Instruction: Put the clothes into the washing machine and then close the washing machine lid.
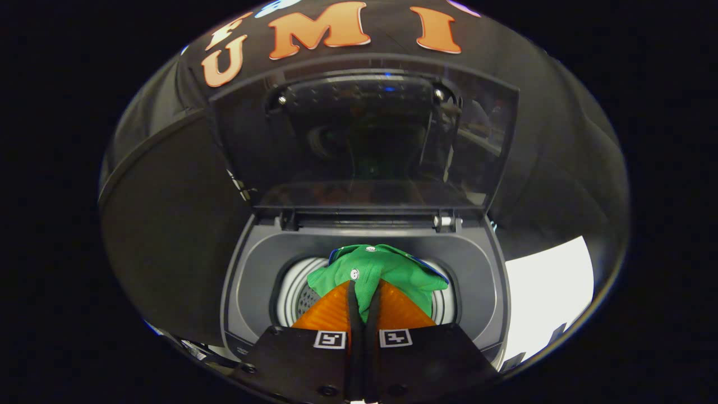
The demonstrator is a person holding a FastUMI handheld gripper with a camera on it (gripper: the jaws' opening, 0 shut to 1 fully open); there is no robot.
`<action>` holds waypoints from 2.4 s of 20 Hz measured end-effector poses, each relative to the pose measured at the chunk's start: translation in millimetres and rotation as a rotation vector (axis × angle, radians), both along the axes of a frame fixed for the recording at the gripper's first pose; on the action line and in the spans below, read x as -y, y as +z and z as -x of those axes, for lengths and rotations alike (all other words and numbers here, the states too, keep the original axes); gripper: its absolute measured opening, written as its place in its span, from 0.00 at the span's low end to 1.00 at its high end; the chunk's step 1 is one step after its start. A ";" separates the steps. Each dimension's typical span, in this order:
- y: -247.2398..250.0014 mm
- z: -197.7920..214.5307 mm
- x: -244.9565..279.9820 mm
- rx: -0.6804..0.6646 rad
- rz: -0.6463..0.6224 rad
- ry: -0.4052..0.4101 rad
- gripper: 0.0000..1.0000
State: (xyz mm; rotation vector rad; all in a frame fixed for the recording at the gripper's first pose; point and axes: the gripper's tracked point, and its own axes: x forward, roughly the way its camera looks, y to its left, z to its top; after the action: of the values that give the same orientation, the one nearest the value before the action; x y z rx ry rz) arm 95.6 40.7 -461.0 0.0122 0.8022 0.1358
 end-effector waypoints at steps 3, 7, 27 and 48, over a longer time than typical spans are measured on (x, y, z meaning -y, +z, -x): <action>-27.5 -3.4 5.7 -0.055 -0.023 -0.058 0.08; -49.2 -8.3 5.8 -0.109 -0.016 -0.053 0.08; 65.4 30.0 18.6 0.003 -0.031 -0.117 1.00; 267.2 -124.6 -17.8 0.344 0.073 -0.010 0.99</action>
State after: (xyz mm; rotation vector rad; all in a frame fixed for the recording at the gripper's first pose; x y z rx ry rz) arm 220.2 58.4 -193.8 -0.0742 0.4626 0.0954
